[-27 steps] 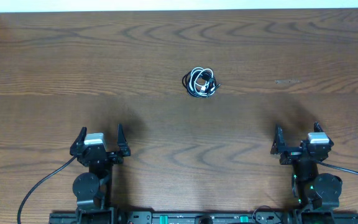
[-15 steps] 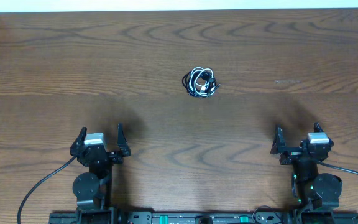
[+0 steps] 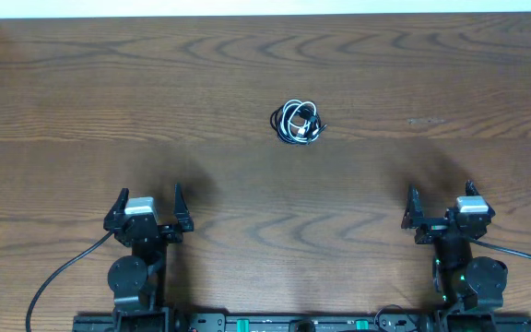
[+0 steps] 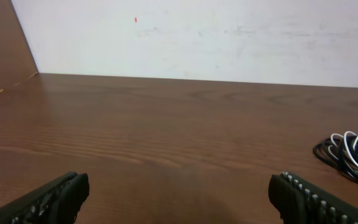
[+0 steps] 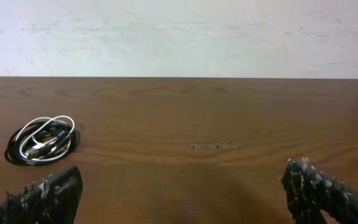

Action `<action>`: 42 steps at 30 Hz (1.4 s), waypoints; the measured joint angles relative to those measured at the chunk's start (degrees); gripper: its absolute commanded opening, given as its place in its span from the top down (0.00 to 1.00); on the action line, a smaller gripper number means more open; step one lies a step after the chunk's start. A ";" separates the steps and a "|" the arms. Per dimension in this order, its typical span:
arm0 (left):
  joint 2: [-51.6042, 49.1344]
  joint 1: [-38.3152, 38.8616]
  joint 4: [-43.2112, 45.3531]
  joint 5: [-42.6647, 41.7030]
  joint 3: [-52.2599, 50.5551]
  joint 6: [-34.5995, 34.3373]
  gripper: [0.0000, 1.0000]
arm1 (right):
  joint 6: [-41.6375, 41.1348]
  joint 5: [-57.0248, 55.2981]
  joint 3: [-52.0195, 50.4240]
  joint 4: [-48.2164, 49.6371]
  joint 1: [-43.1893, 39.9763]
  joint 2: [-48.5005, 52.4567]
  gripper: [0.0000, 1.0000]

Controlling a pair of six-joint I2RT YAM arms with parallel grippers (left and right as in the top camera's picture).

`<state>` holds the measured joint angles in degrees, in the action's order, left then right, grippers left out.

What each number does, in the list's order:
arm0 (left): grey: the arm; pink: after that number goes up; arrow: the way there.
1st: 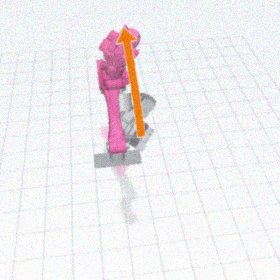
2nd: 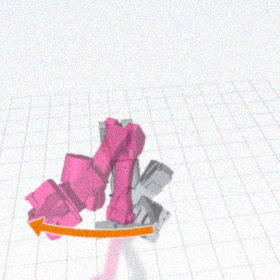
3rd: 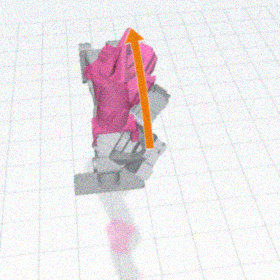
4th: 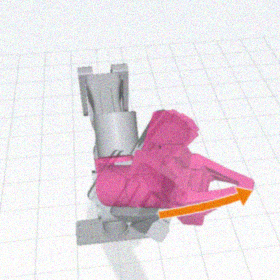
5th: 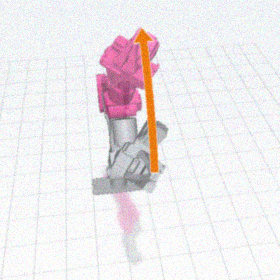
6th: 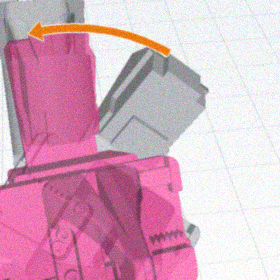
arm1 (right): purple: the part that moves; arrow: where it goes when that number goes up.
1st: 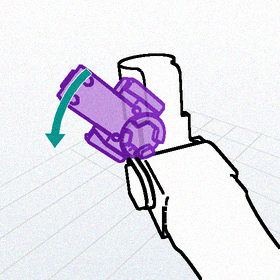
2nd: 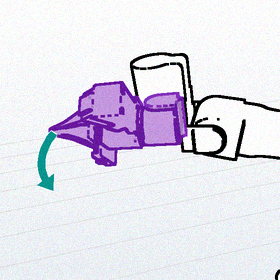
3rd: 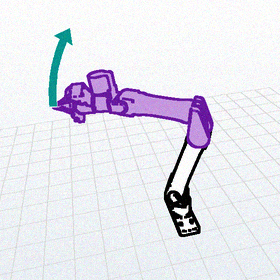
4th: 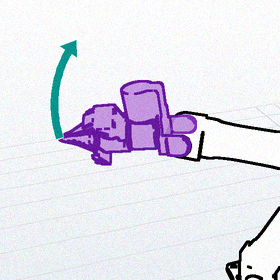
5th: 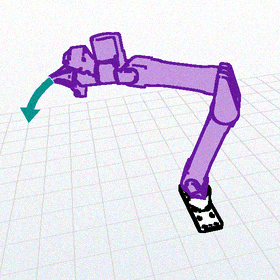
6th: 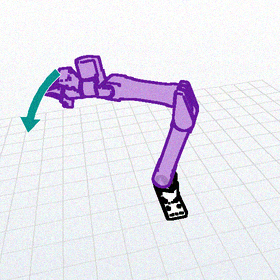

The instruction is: Untangle cables

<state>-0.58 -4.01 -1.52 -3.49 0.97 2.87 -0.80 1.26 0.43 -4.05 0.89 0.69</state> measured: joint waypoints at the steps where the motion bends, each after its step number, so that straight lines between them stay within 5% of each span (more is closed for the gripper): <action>1: 0.00 0.00 0.00 0.00 0.00 0.00 0.02 | 0.00 -0.02 0.00 0.00 0.00 0.00 0.01; 25: 0.00 0.00 0.44 -0.85 0.00 -0.57 0.02 | -0.24 -0.79 -0.04 4.11 0.00 0.00 0.01; 34: 0.00 0.07 2.62 -17.92 -0.02 -7.63 0.02 | -18.25 14.25 -0.04 12.44 0.00 -0.02 0.01; 42: -0.07 0.07 13.60 -28.81 3.45 -9.09 0.03 | -19.74 18.58 1.07 28.11 0.00 -0.09 0.01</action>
<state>-0.64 -3.95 12.08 -32.29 4.43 -6.22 -20.53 19.84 1.50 24.05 0.89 0.60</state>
